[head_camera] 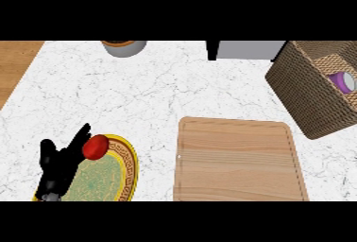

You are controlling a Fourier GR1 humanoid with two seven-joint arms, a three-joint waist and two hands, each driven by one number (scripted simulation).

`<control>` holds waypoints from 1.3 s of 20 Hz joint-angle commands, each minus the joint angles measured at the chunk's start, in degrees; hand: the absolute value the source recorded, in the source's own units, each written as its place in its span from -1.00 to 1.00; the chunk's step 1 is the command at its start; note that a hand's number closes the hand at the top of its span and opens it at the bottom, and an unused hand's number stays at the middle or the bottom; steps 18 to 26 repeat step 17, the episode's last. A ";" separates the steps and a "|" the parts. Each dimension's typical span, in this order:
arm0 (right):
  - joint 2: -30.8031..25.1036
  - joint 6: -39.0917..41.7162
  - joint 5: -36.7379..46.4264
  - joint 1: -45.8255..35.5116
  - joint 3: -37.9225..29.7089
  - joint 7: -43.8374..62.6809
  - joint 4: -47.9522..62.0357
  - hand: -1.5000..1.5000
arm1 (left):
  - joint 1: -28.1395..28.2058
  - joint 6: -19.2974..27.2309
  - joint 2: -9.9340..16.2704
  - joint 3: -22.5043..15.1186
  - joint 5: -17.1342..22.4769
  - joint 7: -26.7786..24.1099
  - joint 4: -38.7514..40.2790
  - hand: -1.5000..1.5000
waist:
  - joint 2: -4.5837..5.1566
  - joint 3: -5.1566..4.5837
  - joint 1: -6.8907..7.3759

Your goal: Pick the can from the cutting board and place it in the basket

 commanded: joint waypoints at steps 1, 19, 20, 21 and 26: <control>-2.12 0.23 0.39 -2.42 -1.76 -5.97 6.95 -1.00 | 2.94 0.68 -0.56 -1.22 -1.65 1.70 1.67 0.00 | 0.39 -0.47 0.03; -16.30 7.31 -4.84 -4.17 -10.91 -5.17 20.93 -1.00 | 1.60 0.07 -0.58 -0.09 -1.44 0.86 2.47 0.00 | 0.86 -0.31 -0.11; -16.30 7.31 -4.84 -4.17 -10.91 -5.17 20.93 -1.00 | 1.60 0.07 -0.58 -0.09 -1.44 0.86 2.47 0.00 | 0.86 -0.31 -0.11; -16.30 7.31 -4.84 -4.17 -10.91 -5.17 20.93 -1.00 | 1.60 0.07 -0.58 -0.09 -1.44 0.86 2.47 0.00 | 0.86 -0.31 -0.11; -16.30 7.31 -4.84 -4.17 -10.91 -5.17 20.93 -1.00 | 1.60 0.07 -0.58 -0.09 -1.44 0.86 2.47 0.00 | 0.86 -0.31 -0.11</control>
